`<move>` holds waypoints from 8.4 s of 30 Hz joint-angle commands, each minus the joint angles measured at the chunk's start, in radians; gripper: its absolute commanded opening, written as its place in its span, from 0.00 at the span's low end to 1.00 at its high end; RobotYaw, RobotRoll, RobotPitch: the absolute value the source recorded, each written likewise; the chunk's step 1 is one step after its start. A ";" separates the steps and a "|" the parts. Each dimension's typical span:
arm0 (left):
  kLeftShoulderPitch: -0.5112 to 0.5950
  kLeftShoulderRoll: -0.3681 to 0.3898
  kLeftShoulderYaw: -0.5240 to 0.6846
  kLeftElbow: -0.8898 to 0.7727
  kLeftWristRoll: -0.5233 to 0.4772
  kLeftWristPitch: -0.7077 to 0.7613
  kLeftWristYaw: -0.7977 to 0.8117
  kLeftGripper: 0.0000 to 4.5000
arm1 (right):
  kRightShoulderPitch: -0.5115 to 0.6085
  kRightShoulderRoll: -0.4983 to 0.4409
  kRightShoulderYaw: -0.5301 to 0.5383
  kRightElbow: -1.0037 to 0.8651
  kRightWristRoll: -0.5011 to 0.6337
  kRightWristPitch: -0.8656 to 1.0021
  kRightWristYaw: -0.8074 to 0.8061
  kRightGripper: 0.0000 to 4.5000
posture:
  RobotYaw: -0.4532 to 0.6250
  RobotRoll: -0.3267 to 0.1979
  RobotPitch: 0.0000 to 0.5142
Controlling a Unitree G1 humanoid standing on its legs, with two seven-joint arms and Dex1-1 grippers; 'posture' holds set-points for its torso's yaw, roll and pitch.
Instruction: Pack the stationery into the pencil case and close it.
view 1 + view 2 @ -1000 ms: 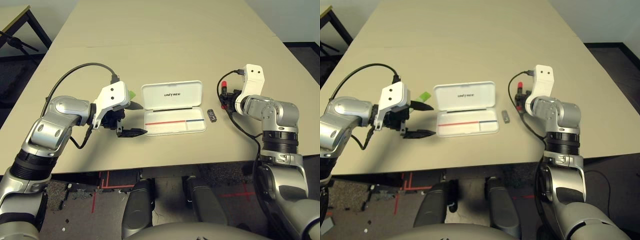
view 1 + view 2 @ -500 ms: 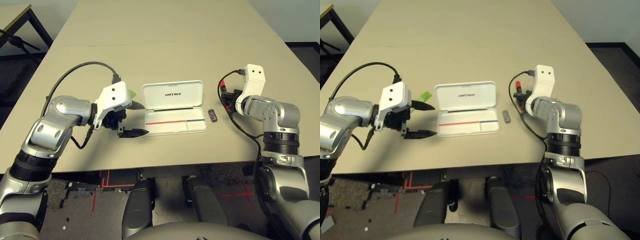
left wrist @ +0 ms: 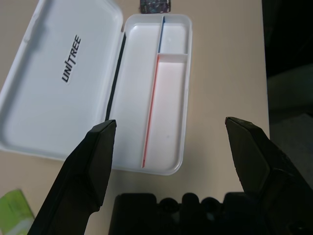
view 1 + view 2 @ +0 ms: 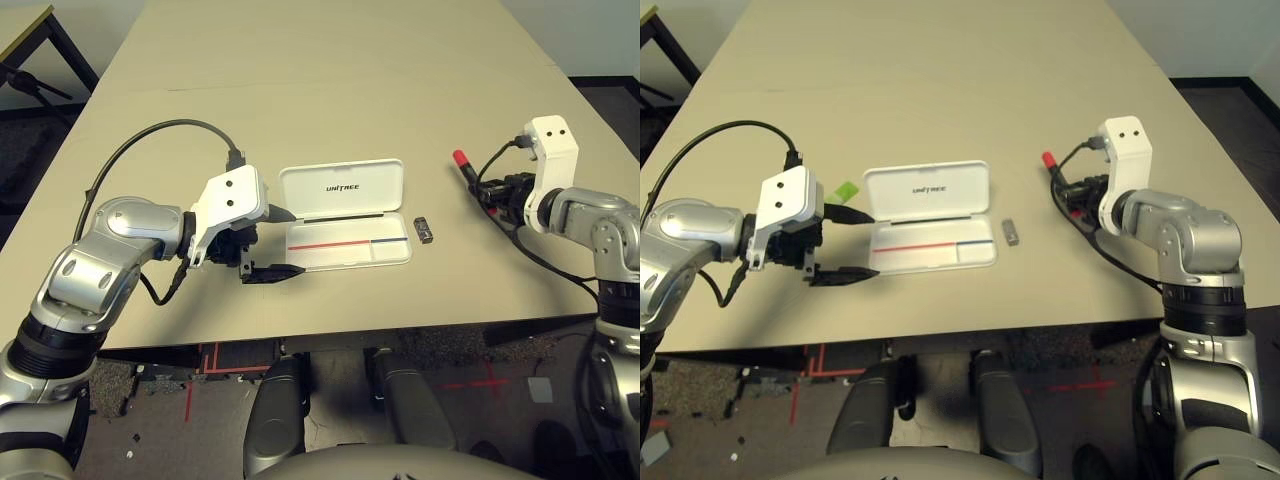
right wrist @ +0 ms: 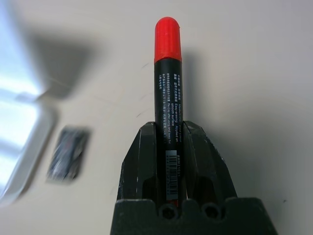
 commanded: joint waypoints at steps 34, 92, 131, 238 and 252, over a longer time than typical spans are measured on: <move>0.186 0.046 0.104 -0.068 -0.031 -0.029 0.087 1.00 | -0.301 -0.015 0.459 0.240 -0.302 -0.815 0.762 0.11 | 0.57 0.62 0.32; -0.163 -0.101 -0.001 0.350 0.119 0.191 0.457 1.00 | -0.230 -0.107 0.328 0.349 0.017 -0.883 0.993 0.99 | 0.45 0.62 0.32; -0.251 -0.166 -0.075 0.715 0.268 0.165 0.351 0.24 | -0.021 -0.131 0.122 0.099 0.176 -0.715 0.928 1.00 | 0.35 0.62 0.42; -0.222 -0.180 -0.269 0.216 0.243 -0.134 -0.059 0.99 | 0.023 -0.178 0.100 0.038 0.030 -0.442 0.492 1.00 | 0.37 0.62 0.34; -0.144 -0.052 -0.094 0.118 0.119 -0.076 -0.084 0.99 | 0.015 -0.051 0.100 -0.158 0.040 0.040 0.067 1.00 | 0.38 0.62 0.37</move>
